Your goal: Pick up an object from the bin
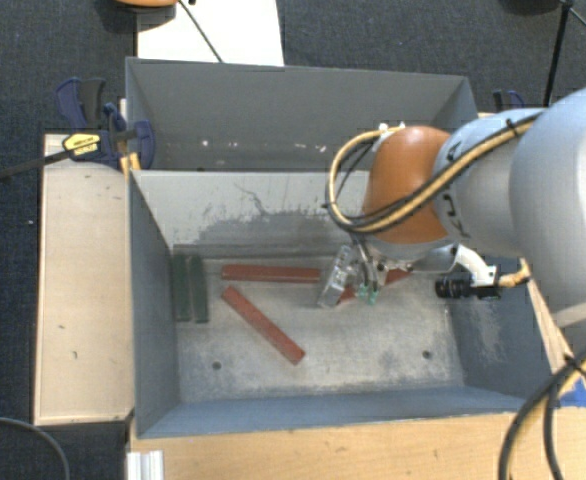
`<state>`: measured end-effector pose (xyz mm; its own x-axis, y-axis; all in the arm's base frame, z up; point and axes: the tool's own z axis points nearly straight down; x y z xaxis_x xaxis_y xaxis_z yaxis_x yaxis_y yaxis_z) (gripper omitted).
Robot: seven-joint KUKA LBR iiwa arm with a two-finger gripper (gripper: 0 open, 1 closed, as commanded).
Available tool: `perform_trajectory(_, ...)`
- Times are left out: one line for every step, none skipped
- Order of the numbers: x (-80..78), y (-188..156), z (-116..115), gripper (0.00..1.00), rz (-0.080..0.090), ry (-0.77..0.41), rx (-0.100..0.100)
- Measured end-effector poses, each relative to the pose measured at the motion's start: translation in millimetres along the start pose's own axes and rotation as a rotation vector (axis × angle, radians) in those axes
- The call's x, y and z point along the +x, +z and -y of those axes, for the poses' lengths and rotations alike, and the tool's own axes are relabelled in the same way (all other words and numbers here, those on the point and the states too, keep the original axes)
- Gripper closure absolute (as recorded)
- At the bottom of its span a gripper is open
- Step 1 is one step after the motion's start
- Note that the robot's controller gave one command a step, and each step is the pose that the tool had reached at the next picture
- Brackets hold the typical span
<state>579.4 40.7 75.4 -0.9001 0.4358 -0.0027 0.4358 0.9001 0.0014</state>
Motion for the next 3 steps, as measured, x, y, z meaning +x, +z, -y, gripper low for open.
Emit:
perform_trajectory(0.1,0.1,-0.2,1.0,0.0,0.002,0.0)
perform_trajectory(0.1,0.1,-0.1,1.0,0.0,0.003,-0.001)
perform_trajectory(0.1,0.1,-0.2,1.0,0.0,0.004,-0.001)
